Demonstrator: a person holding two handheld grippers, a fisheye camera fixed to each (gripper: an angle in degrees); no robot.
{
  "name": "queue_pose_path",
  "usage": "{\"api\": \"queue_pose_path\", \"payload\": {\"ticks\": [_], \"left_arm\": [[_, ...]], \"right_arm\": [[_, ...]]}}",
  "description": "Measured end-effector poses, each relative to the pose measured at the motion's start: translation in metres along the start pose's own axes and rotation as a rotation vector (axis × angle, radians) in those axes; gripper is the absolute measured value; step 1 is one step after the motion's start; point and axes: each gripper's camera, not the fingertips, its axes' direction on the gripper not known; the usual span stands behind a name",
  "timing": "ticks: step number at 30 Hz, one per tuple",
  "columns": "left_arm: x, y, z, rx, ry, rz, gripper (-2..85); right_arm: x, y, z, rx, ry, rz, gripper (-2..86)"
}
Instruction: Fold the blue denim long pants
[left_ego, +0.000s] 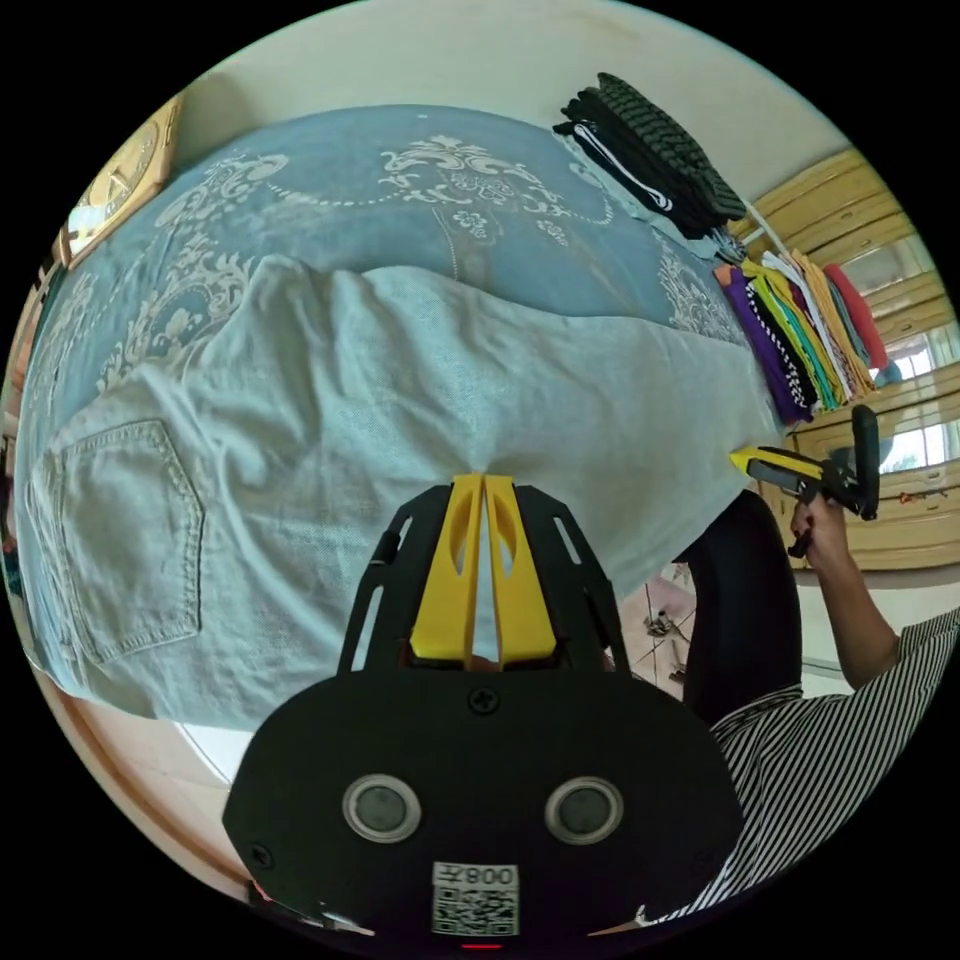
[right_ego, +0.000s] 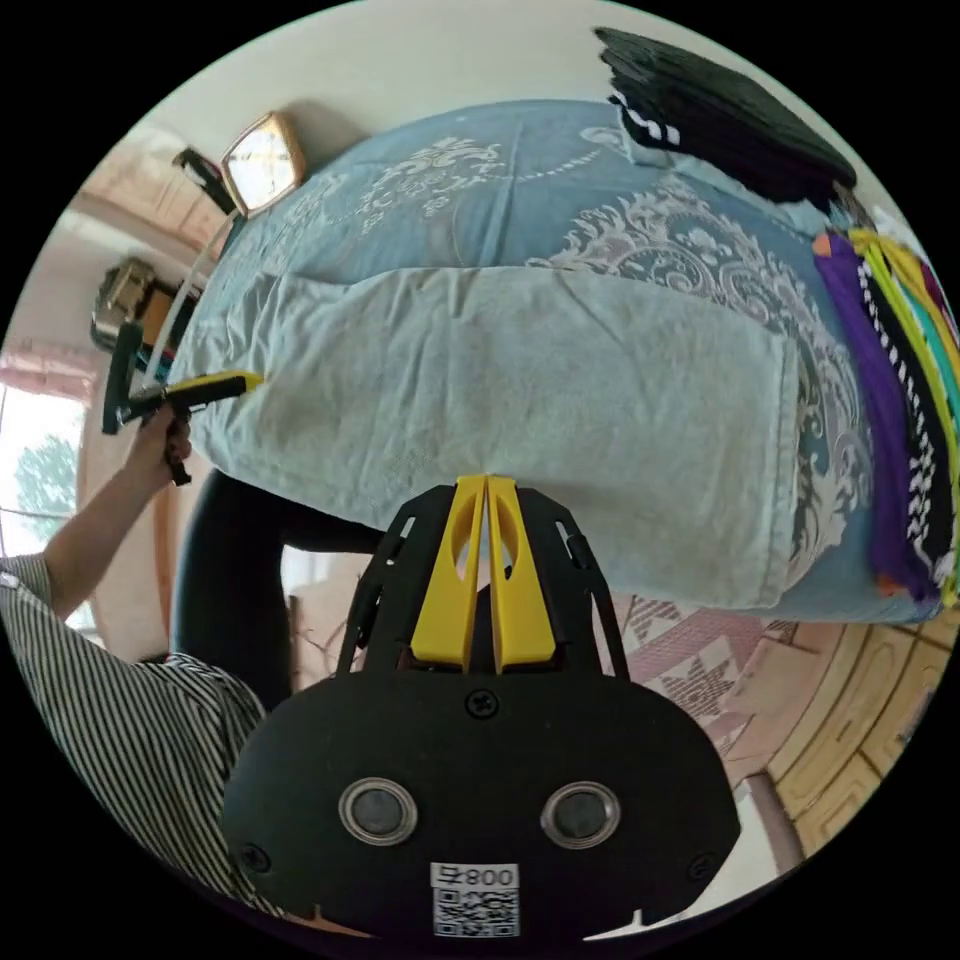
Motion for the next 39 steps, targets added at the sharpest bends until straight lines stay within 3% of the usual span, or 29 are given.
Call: {"api": "queue_pose_path", "payload": {"ticks": [8,14,25,35,39], "left_arm": [[0.114,-0.087,-0.025,0.028,0.159,0.262,2.2],[0.236,-0.186,-0.008,-0.018,0.268,0.484,6.2],[0.419,-0.324,0.016,-0.109,0.154,0.768,7.7],[0.489,-0.379,0.050,-0.259,0.109,0.820,8.7],[0.497,-0.389,0.047,-0.296,0.140,0.828,5.3]], "right_arm": [[0.119,0.115,-0.021,0.272,0.030,0.338,2.7],[0.197,0.182,-0.006,0.362,-0.041,0.533,8.5],[0.257,0.234,0.052,0.374,-0.167,0.585,10.0],[0.280,0.250,0.083,0.368,-0.172,0.601,9.1],[0.285,0.251,0.089,0.365,-0.165,0.602,8.6]]}}
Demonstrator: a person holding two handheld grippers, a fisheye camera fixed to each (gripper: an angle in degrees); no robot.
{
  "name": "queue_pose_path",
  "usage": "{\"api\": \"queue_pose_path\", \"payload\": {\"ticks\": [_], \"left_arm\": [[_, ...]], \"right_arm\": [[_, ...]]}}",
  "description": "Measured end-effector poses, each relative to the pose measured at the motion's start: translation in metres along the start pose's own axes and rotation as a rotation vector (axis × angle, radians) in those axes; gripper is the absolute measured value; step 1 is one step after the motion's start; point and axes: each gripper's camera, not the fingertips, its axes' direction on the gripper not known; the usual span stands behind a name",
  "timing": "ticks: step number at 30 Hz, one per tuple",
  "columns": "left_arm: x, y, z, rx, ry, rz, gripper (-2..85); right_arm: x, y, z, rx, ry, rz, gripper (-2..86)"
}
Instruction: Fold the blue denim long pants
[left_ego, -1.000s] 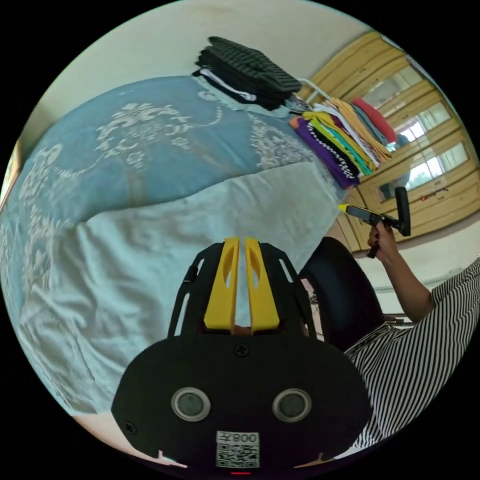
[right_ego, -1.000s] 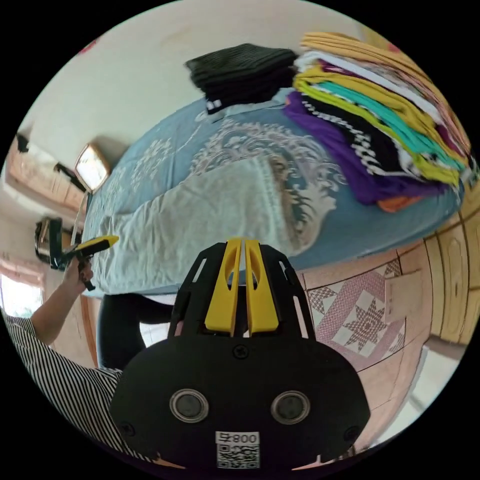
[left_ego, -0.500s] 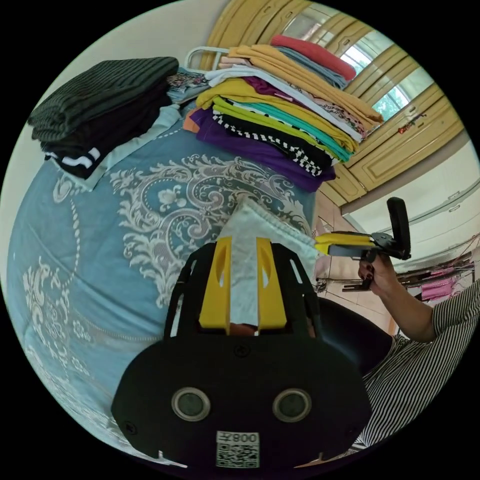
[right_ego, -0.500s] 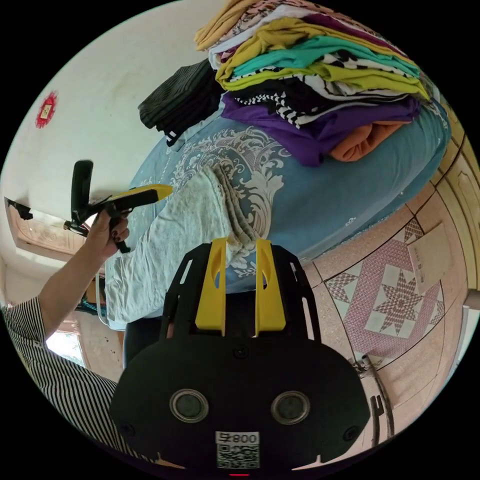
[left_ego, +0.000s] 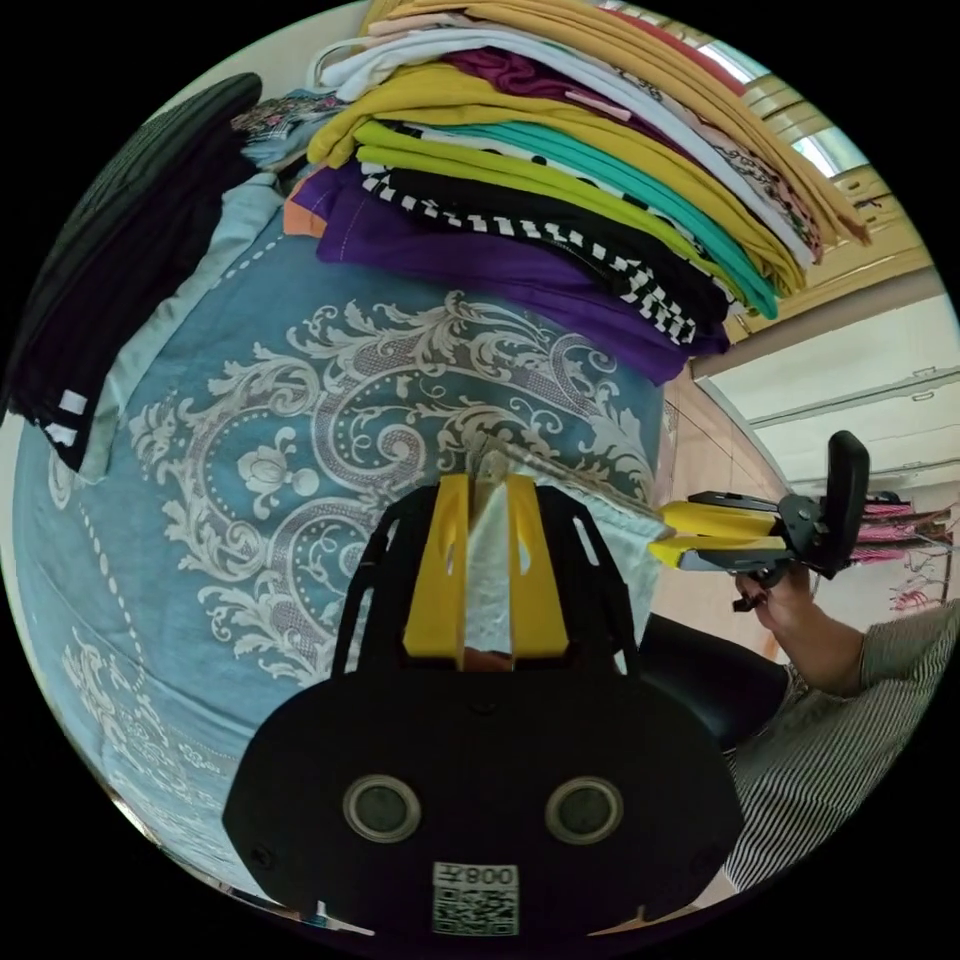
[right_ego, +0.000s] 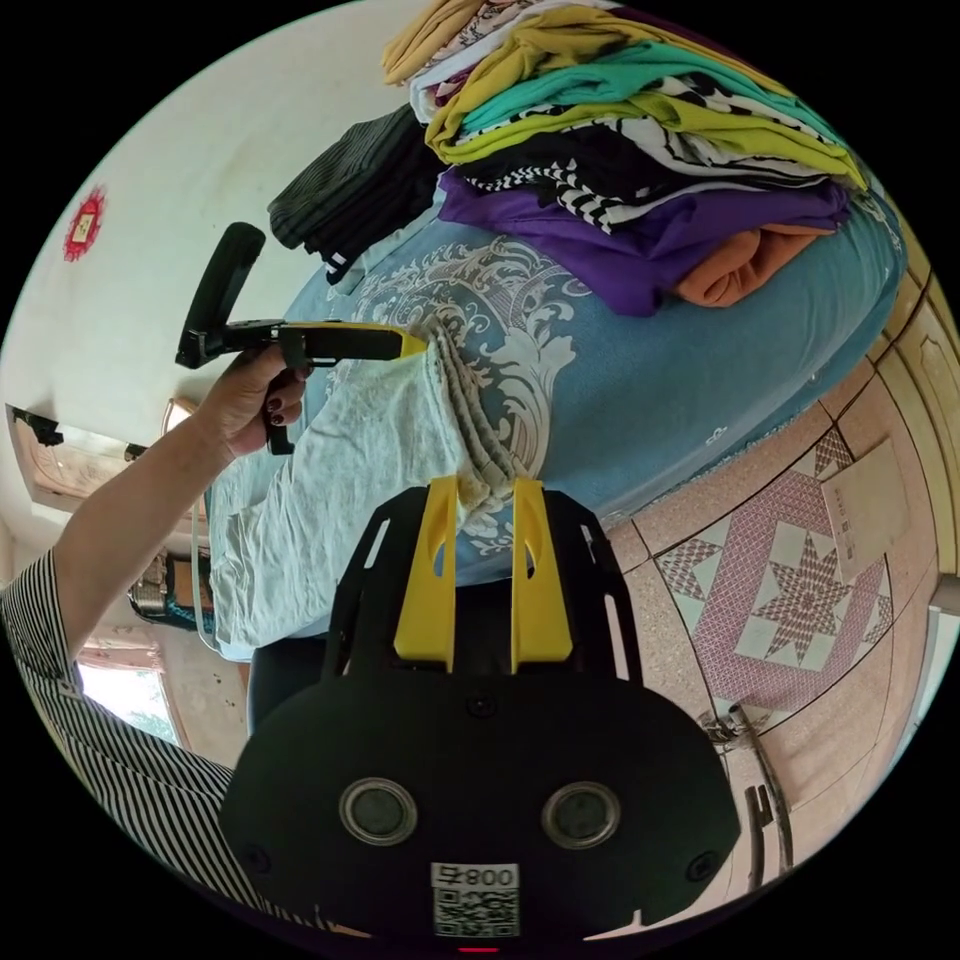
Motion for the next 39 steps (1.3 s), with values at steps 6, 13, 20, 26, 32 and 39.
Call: {"api": "queue_pose_path", "payload": {"ticks": [6,13,20,26,32,39], "left_arm": [[-0.001,-0.004,-0.010,-0.005,-0.003,-0.012,2.1],[-0.006,0.019,-0.034,0.076,0.044,-0.026,1.2],[-0.013,0.056,-0.058,0.148,0.070,-0.025,1.1],[-0.023,0.106,-0.082,0.219,0.089,-0.009,1.2],[-0.042,0.189,-0.117,0.320,0.112,0.021,1.3],[-0.084,0.326,-0.144,0.434,0.149,-0.040,1.2]], "right_arm": [[0.007,-0.002,0.002,0.000,-0.044,-0.011,7.2],[0.005,-0.002,-0.006,0.033,-0.134,-0.021,6.7],[-0.028,-0.005,-0.026,0.078,-0.187,-0.088,6.5],[-0.082,-0.011,-0.045,0.106,-0.228,-0.197,6.4],[-0.160,-0.017,-0.055,0.101,-0.324,-0.343,6.5],[-0.280,-0.025,-0.033,-0.002,-0.443,-0.557,6.4]]}}
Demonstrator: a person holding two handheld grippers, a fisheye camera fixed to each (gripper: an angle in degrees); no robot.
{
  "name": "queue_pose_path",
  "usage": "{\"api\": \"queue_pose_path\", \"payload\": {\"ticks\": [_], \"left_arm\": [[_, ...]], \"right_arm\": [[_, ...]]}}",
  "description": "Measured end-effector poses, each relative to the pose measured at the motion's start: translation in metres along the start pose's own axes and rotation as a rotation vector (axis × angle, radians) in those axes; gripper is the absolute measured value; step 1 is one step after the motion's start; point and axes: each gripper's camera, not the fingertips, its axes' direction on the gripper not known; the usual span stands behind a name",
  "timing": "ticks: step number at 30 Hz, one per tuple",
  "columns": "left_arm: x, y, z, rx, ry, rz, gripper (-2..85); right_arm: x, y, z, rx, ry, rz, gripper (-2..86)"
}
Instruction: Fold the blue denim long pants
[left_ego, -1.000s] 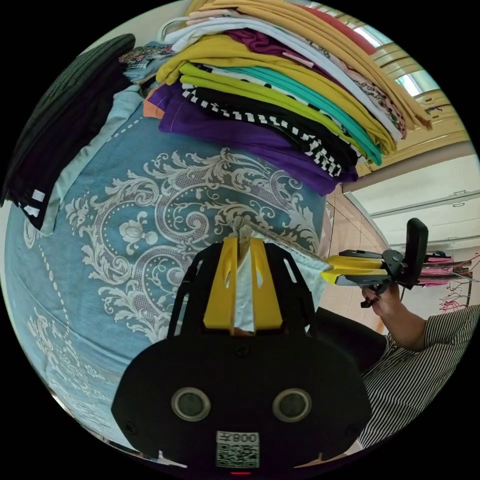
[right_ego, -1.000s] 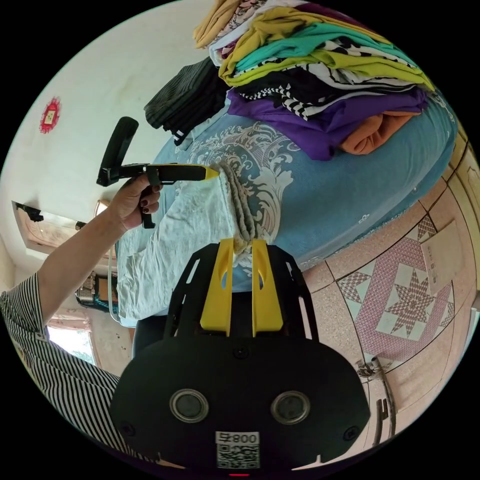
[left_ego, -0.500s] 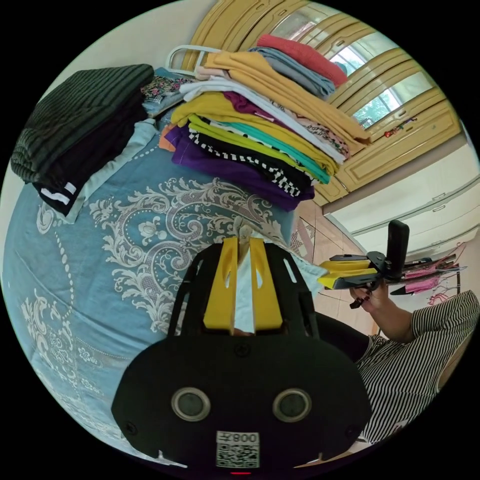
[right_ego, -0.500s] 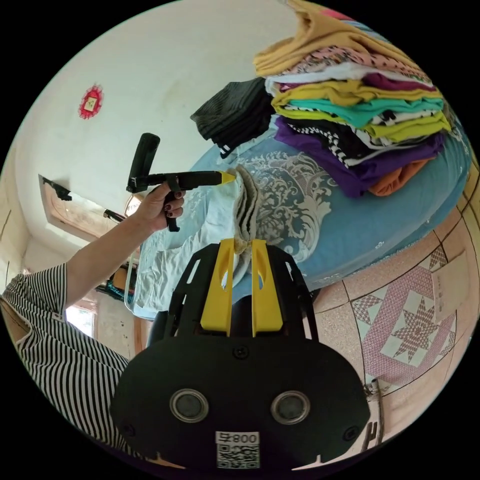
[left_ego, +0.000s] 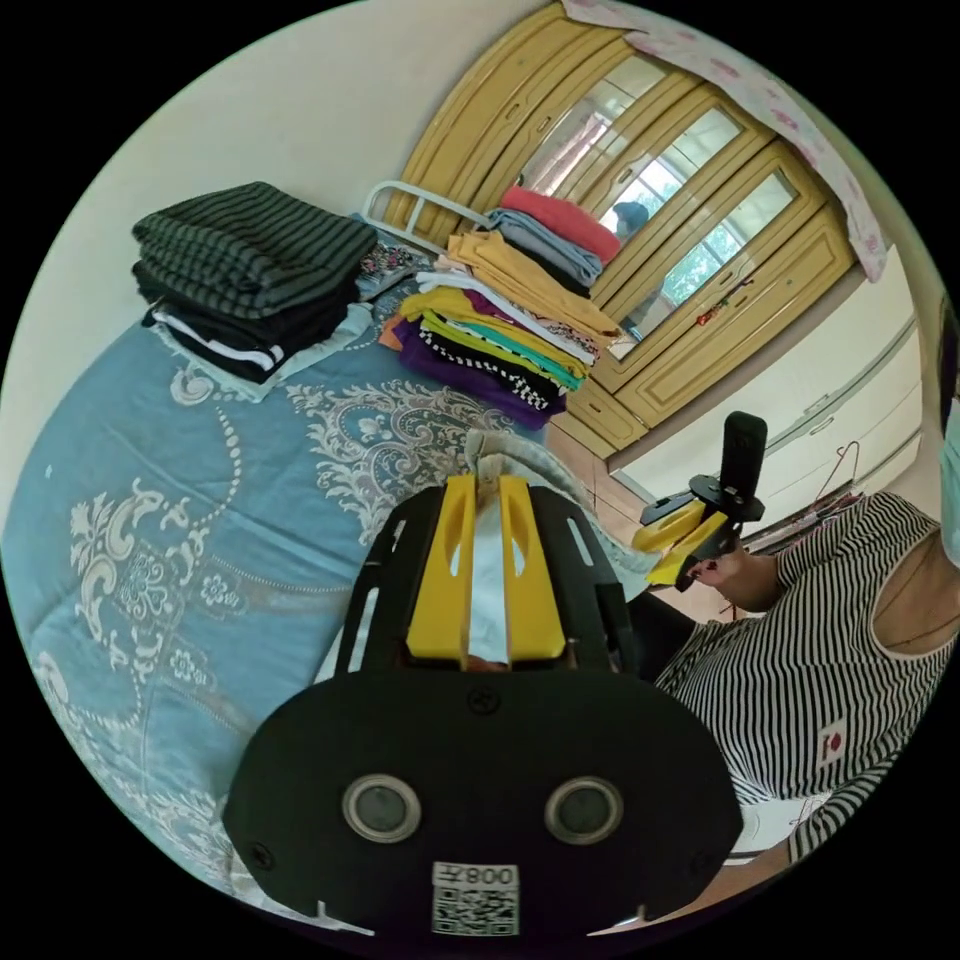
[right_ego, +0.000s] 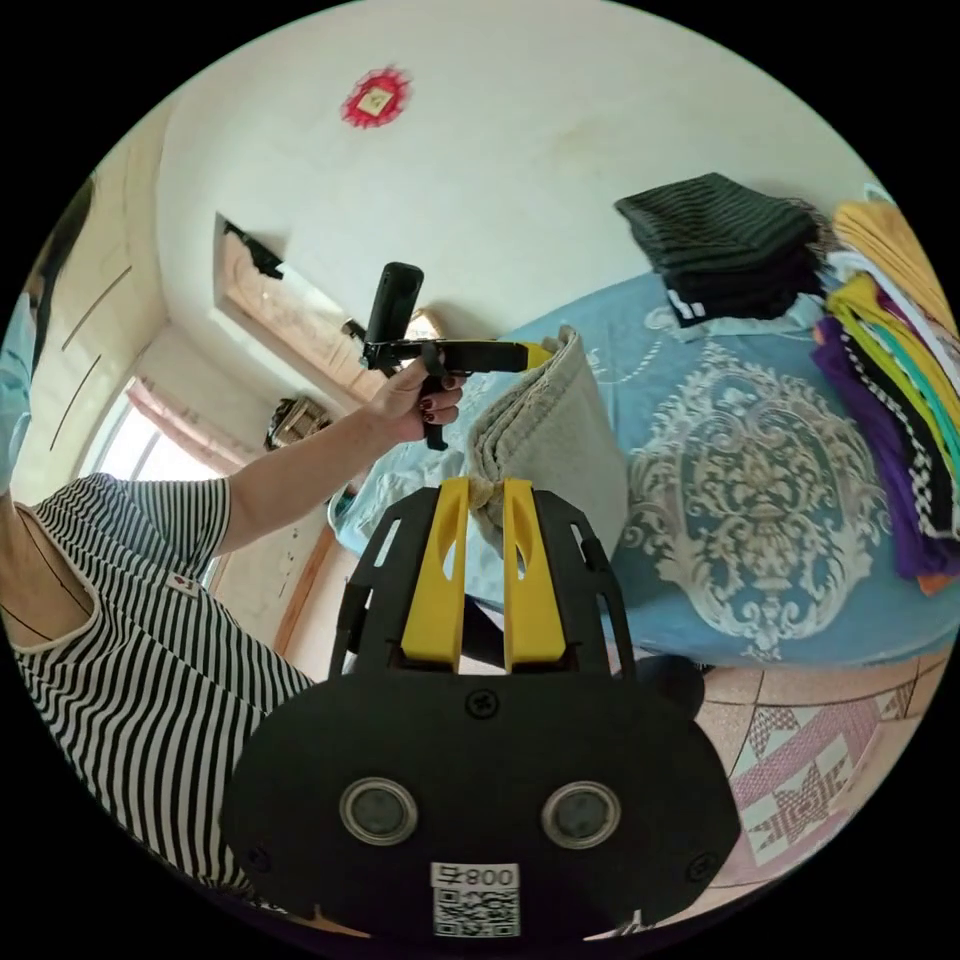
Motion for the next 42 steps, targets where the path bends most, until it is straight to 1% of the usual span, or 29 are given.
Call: {"api": "queue_pose_path", "payload": {"ticks": [6,10,20,23,26,27,29,31,32,36,37,39,40,42], "left_arm": [[-0.033,0.107,-0.054,0.067,-0.048,-0.090,1.2],[-0.063,0.181,-0.075,0.105,-0.039,-0.184,1.2],[-0.119,0.335,-0.090,0.178,-0.034,-0.380,1.5],[-0.132,0.376,-0.091,0.186,-0.059,-0.436,1.8],[-0.147,0.418,-0.088,0.198,-0.089,-0.532,1.4],[-0.151,0.436,-0.088,0.206,-0.126,-0.595,0.9],[-0.154,0.463,-0.090,0.265,-0.127,-0.674,0.6],[-0.145,0.487,-0.087,0.414,-0.011,-0.667,0.4],[-0.141,0.489,-0.083,0.423,0.006,-0.658,0.3],[-0.117,0.492,-0.042,0.254,-0.031,-0.643,0.2],[-0.115,0.497,-0.029,0.181,-0.075,-0.673,0.2],[-0.111,0.508,-0.017,0.115,-0.135,-0.697,0.2],[-0.108,0.516,-0.019,0.167,-0.137,-0.726,0.2],[-0.102,0.523,-0.023,0.200,-0.151,-0.744,0.2]], "right_arm": [[-0.057,-0.051,0.080,-0.130,-0.106,-0.105,6.4],[-0.088,-0.080,0.136,-0.230,-0.156,-0.149,6.5],[-0.149,-0.132,0.271,-0.455,-0.231,-0.187,6.5],[-0.167,-0.142,0.312,-0.512,-0.230,-0.204,6.5],[-0.181,-0.148,0.356,-0.581,-0.200,-0.218,6.7],[-0.184,-0.148,0.365,-0.597,-0.194,-0.225,6.8],[-0.190,-0.148,0.402,-0.683,-0.152,-0.234,7.1],[-0.195,-0.145,0.425,-0.744,-0.145,-0.242,7.0],[-0.198,-0.145,0.433,-0.752,-0.160,-0.240,6.6],[-0.209,-0.152,0.441,-0.752,-0.216,-0.219,4.3],[-0.215,-0.153,0.440,-0.758,-0.227,-0.239,3.8],[-0.223,-0.157,0.434,-0.762,-0.227,-0.250,3.0],[-0.227,-0.161,0.424,-0.740,-0.232,-0.267,2.4],[-0.227,-0.170,0.402,-0.673,-0.179,-0.285,1.4]]}}
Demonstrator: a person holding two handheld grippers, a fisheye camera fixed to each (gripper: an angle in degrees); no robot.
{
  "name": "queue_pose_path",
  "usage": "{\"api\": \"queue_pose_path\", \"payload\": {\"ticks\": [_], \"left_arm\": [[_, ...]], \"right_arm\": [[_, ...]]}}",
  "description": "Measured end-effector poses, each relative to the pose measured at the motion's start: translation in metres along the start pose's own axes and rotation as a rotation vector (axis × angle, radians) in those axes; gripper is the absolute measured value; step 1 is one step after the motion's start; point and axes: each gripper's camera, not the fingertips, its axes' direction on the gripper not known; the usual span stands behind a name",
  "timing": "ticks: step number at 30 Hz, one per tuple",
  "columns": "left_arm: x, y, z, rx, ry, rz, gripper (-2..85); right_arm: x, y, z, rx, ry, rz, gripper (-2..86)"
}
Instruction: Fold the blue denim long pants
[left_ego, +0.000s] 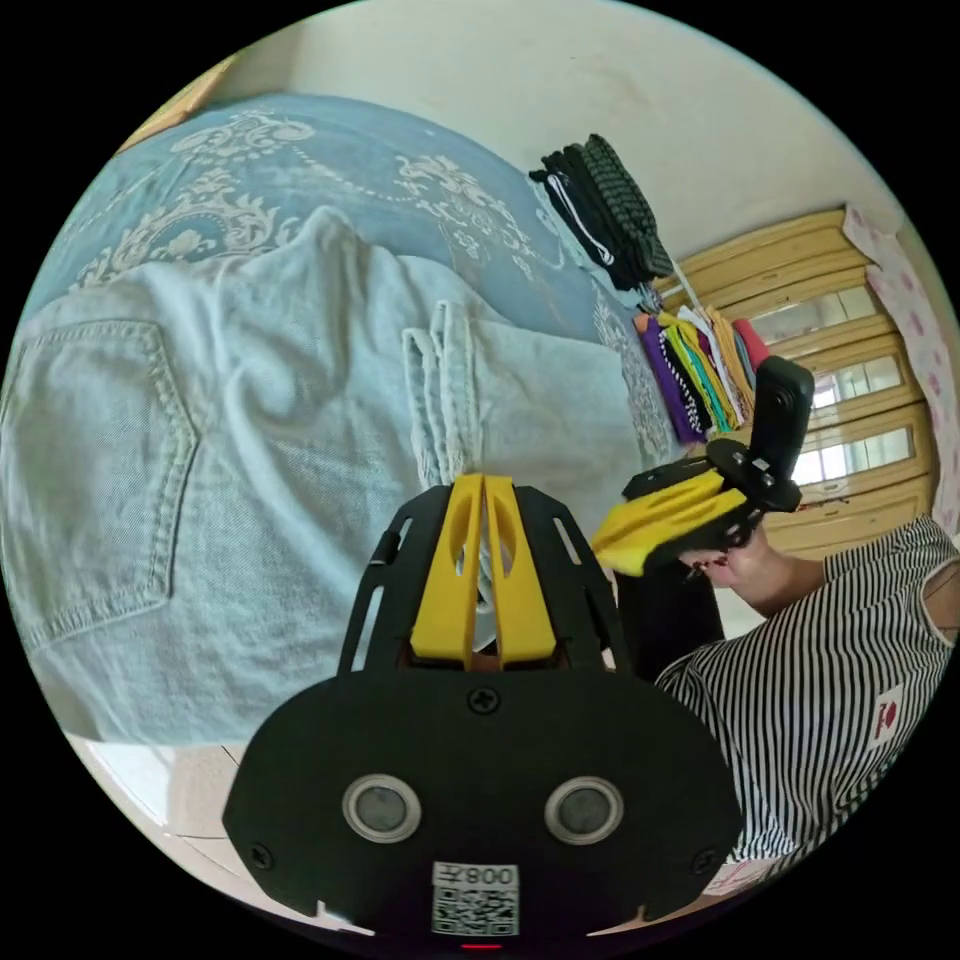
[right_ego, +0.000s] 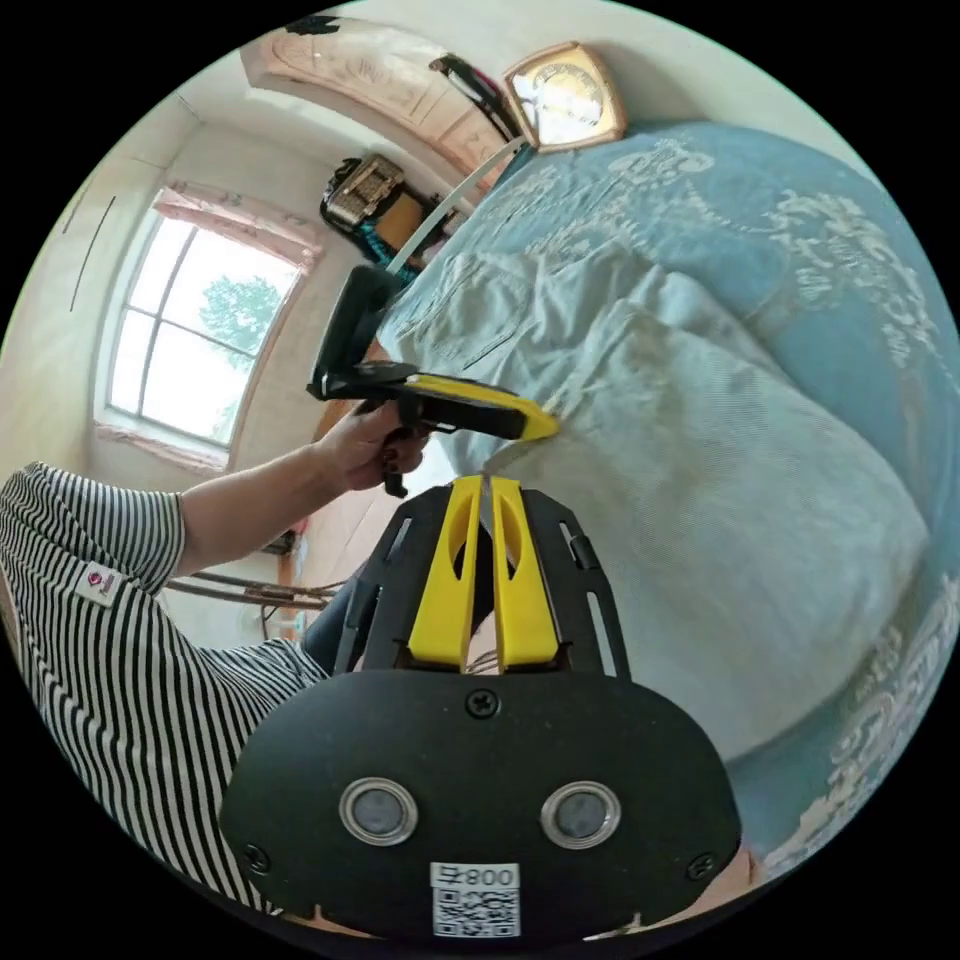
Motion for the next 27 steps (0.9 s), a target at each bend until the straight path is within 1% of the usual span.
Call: {"api": "queue_pose_path", "payload": {"ticks": [1,3,5,6,7,8,10,11,12,14,16,17,19,21,22,24,25,26,27], "left_arm": [[0.004,0.006,-0.004,0.030,0.004,0.022,0.2],[0.008,0.012,-0.002,0.017,-0.018,0.034,0.2],[0.007,0.018,0.010,-0.052,-0.083,0.029,0.1],[0.005,0.022,0.012,-0.028,-0.066,0.018,0.1],[0.003,0.023,0.011,-0.029,-0.053,-0.009,0.1],[0.004,0.024,0.010,-0.025,-0.062,-0.012,0.1],[0.018,0.030,0.007,0.008,-0.123,0.010,0.1],[0.022,0.031,0.007,0.012,-0.121,0.022,0.1],[0.029,0.033,0.011,0.014,-0.112,0.039,0.1],[0.037,0.035,0.020,-0.005,-0.116,0.059,0.1],[0.042,0.038,0.039,-0.061,-0.158,0.060,0.1],[0.043,0.038,0.040,-0.051,-0.159,0.063,0.1],[0.046,0.039,0.041,-0.063,-0.149,0.046,0.1],[0.054,0.041,0.038,-0.051,-0.163,0.055,0.1],[0.060,0.043,0.036,-0.045,-0.180,0.074,0.1],[0.065,0.044,0.041,-0.066,-0.187,0.078,0.1],[0.065,0.045,0.049,-0.099,-0.185,0.067,0.1],[0.065,0.045,0.050,-0.091,-0.176,0.059,0.1],[0.066,0.046,0.050,-0.084,-0.158,0.031,0.1]], "right_arm": [[0.003,0.005,-0.014,0.039,0.062,0.023,1.0],[0.016,0.011,-0.027,0.080,0.149,0.089,0.6],[0.045,0.014,-0.021,0.036,0.214,0.203,0.3],[0.051,0.014,-0.018,0.010,0.204,0.231,0.2],[0.053,0.014,-0.021,0.016,0.144,0.236,0.2],[0.045,0.015,-0.033,0.072,0.150,0.207,0.1],[0.034,0.017,-0.051,0.122,0.243,0.180,0.1],[0.035,0.020,-0.063,0.160,0.296,0.191,0.1],[0.038,0.021,-0.068,0.183,0.309,0.207,0.1],[0.066,0.027,-0.081,0.235,0.291,0.303,0.1],[0.090,0.028,-0.077,0.226,0.294,0.353,0.1],[0.106,0.027,-0.067,0.188,0.247,0.394,0.0],[0.115,0.028,-0.064,0.200,0.178,0.433,0.0],[0.102,0.029,-0.073,0.241,0.181,0.407,0.0],[0.090,0.030,-0.079,0.277,0.213,0.373,0.0],[0.086,0.028,-0.075,0.248,0.292,0.358,0.0],[0.095,0.026,-0.063,0.187,0.338,0.368,0.1],[0.107,0.027,-0.053,0.157,0.296,0.384,0.1],[0.111,0.029,-0.054,0.180,0.256,0.413,0.1]]}}
